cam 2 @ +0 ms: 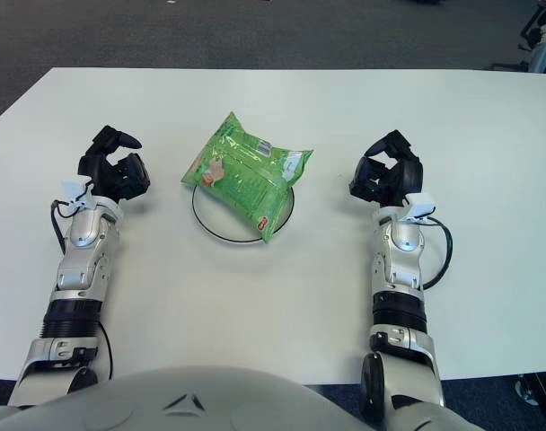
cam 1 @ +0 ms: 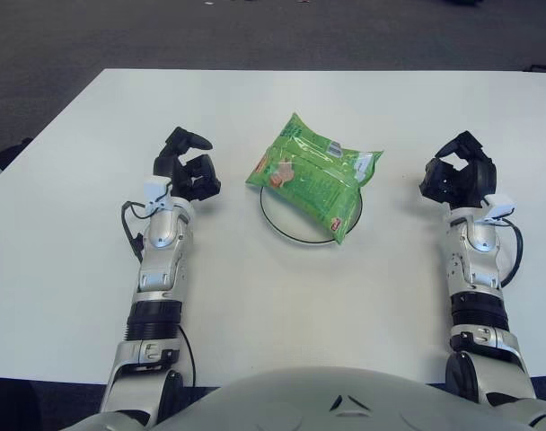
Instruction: Put the snack into the plate.
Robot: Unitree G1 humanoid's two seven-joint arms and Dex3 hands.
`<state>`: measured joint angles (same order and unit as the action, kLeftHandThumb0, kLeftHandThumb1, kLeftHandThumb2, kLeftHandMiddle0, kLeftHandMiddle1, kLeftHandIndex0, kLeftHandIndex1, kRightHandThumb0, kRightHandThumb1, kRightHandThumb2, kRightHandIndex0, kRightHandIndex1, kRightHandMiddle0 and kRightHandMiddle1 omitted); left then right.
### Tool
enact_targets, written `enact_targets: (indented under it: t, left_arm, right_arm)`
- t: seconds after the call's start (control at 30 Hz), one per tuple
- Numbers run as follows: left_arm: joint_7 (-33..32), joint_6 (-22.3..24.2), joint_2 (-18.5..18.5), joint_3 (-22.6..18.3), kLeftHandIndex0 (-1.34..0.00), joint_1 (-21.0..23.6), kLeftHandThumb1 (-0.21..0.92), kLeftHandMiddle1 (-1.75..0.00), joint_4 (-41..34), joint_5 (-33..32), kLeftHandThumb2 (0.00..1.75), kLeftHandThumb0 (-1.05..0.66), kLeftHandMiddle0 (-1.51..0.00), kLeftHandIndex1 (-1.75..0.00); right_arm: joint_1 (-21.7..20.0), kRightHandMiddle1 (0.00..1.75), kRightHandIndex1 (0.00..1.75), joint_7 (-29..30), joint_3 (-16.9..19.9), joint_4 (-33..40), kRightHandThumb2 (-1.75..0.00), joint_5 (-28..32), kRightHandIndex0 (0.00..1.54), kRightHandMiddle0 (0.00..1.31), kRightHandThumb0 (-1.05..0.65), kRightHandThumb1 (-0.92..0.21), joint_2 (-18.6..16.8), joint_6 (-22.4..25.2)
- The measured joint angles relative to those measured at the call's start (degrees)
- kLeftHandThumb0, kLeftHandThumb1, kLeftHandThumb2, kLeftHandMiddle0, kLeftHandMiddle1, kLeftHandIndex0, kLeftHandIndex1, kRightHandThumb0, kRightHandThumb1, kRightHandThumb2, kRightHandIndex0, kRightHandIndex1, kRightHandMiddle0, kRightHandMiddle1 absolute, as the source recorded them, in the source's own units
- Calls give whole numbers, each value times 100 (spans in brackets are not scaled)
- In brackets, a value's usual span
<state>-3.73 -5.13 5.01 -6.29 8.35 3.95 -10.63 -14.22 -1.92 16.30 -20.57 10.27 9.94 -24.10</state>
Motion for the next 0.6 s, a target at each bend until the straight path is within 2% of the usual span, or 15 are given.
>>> enact_targets:
  t: [0.33,0.6]
  left_arm:
    - [306,730,56,11,-53,-10,42,-175,-30,-259,119,-45,-119,-175]
    - [407,1023,85,58,-55,-61,39,-175,-116,-262,122,-45,-122,-175]
  right_arm:
    - [-191,175,175,-290,-10,-362,-136,43,134,65,-50,-28,-24,-370]
    - [-307,175,175,-528,-8,-592,-141,81,133,68,-51,-24,-48,-677]
